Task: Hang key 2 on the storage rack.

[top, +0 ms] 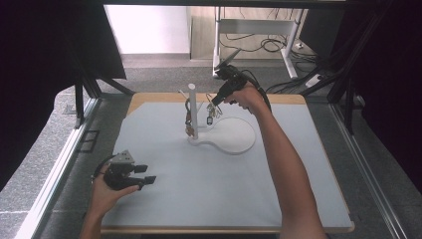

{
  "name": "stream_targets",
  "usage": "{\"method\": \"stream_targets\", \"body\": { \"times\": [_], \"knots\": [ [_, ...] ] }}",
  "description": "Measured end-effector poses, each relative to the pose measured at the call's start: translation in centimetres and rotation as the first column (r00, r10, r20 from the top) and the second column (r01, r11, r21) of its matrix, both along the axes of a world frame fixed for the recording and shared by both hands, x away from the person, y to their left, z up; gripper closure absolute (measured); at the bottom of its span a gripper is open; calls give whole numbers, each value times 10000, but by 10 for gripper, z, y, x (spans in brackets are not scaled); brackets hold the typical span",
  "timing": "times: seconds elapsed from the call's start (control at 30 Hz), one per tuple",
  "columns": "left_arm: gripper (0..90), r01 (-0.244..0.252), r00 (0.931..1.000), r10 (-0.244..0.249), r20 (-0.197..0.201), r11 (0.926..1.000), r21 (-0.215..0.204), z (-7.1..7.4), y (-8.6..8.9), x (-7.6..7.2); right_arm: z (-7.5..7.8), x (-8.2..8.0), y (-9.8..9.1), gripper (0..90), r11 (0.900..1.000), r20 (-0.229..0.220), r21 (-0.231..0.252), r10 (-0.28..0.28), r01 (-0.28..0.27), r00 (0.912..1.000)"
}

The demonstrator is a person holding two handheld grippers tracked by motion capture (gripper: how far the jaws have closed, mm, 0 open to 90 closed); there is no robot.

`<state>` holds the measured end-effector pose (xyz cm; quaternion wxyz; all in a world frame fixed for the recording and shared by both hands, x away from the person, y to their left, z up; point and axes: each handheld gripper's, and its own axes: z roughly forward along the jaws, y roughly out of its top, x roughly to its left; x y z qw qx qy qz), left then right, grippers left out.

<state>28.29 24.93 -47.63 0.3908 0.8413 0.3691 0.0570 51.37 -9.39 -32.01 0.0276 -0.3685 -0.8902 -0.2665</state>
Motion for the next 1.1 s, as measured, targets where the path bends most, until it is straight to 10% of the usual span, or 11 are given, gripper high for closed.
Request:
{"method": "stream_targets", "body": {
  "times": [1.1],
  "knots": [
    [410,48,10000,-48,-16,9999,104,-1,-2,0,-20,-12,26,871,9983,-317,-25,581,-582,9978]
  ]
}}
